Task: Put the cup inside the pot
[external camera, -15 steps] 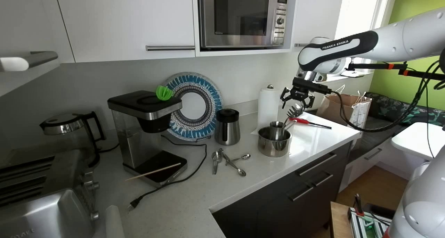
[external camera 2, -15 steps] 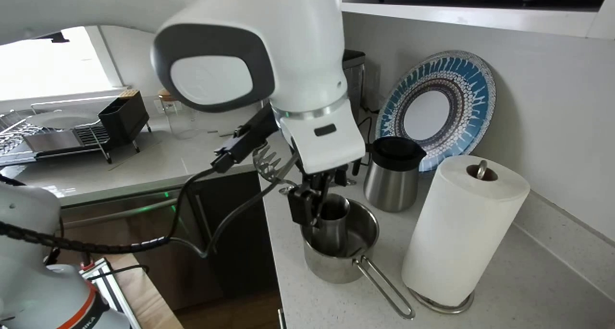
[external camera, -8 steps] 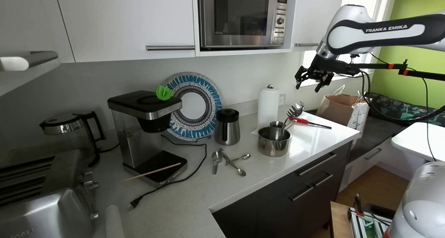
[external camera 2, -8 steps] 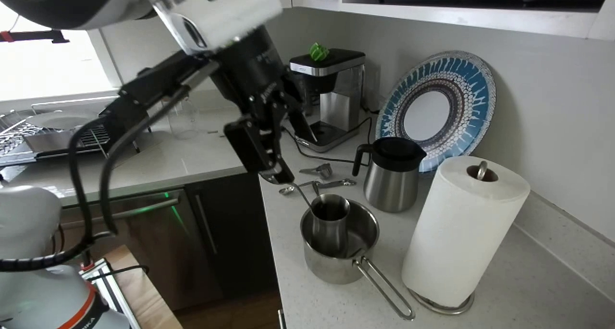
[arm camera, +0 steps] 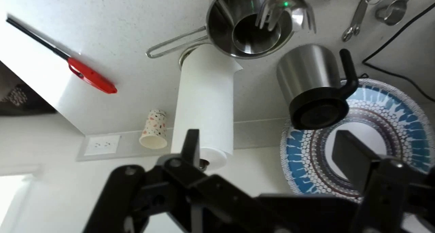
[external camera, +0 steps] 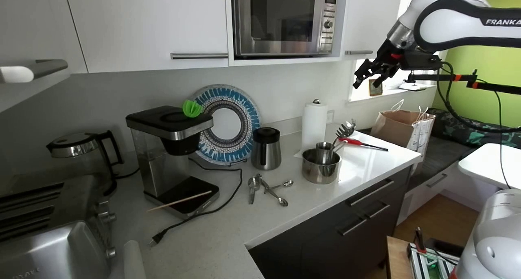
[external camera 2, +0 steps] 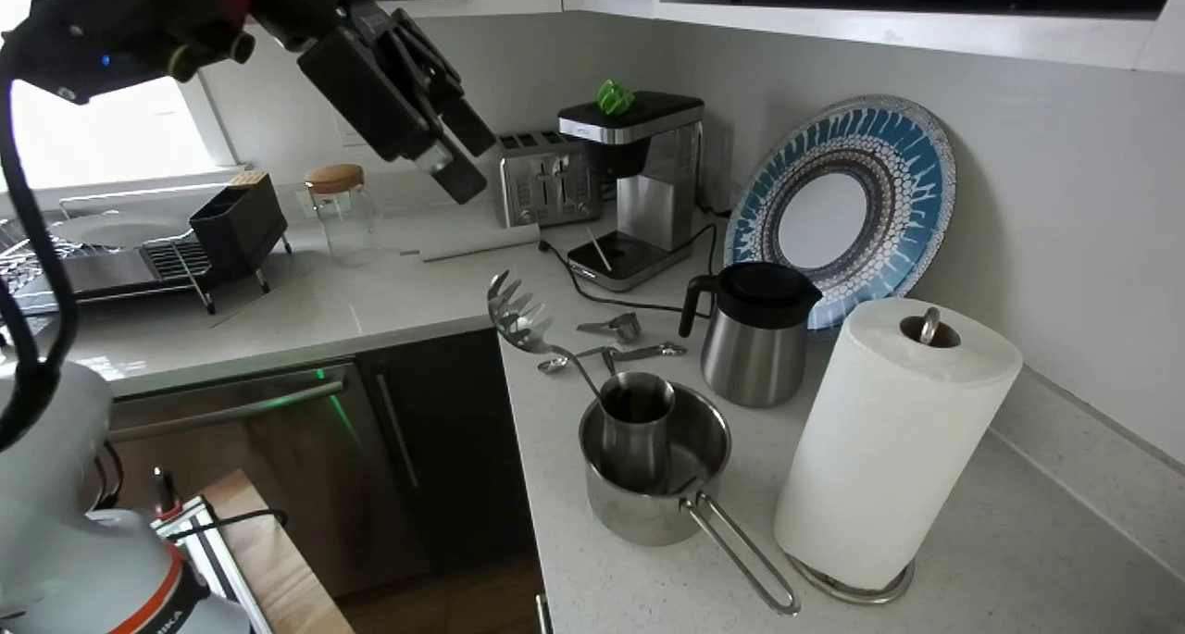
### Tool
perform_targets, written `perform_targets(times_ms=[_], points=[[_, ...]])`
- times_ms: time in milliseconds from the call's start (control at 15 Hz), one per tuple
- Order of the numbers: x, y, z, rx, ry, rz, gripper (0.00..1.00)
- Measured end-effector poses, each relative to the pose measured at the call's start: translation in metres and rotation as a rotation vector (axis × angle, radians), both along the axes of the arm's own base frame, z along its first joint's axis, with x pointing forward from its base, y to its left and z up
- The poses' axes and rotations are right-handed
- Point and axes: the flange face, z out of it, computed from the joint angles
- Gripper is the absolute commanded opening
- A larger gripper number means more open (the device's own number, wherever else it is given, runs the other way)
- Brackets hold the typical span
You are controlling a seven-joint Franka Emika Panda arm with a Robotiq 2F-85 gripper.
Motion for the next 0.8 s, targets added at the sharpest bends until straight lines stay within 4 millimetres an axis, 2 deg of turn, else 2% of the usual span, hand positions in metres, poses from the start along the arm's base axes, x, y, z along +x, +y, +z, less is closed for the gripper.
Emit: perform_targets(times_ms=[133,333,800], points=[[0.008,0.019,0.010,-0.048,0.001,0.099,1.00],[0.033,0.052,0.024,-0.111,-0.007,0.256,1.00],[0.099,0.152,0.042,-0.164,-0.025,0.642,1.00]])
